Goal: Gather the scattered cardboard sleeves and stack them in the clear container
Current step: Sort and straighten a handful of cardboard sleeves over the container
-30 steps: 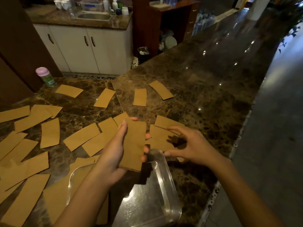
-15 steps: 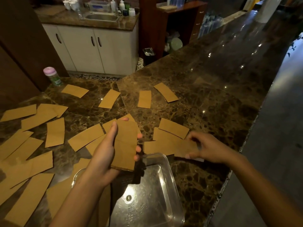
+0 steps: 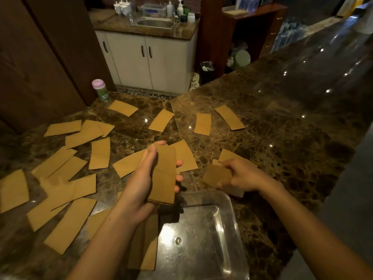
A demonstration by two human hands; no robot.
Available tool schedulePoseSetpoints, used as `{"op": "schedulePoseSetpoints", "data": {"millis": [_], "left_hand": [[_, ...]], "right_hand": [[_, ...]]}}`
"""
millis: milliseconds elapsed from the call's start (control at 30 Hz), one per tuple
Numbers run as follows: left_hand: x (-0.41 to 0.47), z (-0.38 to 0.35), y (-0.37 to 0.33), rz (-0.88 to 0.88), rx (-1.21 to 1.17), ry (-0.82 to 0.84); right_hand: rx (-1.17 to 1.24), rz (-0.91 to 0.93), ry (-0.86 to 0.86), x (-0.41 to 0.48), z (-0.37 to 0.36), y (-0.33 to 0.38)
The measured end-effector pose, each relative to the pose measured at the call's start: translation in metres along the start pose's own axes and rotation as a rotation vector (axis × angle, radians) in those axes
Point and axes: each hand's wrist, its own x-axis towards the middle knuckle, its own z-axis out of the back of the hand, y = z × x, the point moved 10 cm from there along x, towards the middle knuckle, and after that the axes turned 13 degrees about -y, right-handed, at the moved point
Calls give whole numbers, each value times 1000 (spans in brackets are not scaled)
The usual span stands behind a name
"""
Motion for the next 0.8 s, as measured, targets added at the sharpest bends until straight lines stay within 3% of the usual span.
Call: {"op": "schedulePoseSetpoints", "data": {"millis": [167,267,333,433,567,700,800], "left_hand": [[-3,1,-5,-94,126,-64],[-7,-4,-14,-173,147,-85],[-10,-10,-18,-206,128,-73],[-15,-18,-24,-235,75,-37],[-27,-18,-29,-214,9,31],[-32,-6,-37,-236,-2,22],[-34,0,-38,-243,-8,21]], "right_hand": [[717,-133,-216,-17,57,32],[1167,-157,-155,-30,62,73],[1328,-214,-83,-40,51,99],[1361,-173,-118,-55,42,133],[899,11,-422,-61,52,144],[1110,53,-284,-66,47,156],[1186,73,-325,-71,57,151]]}}
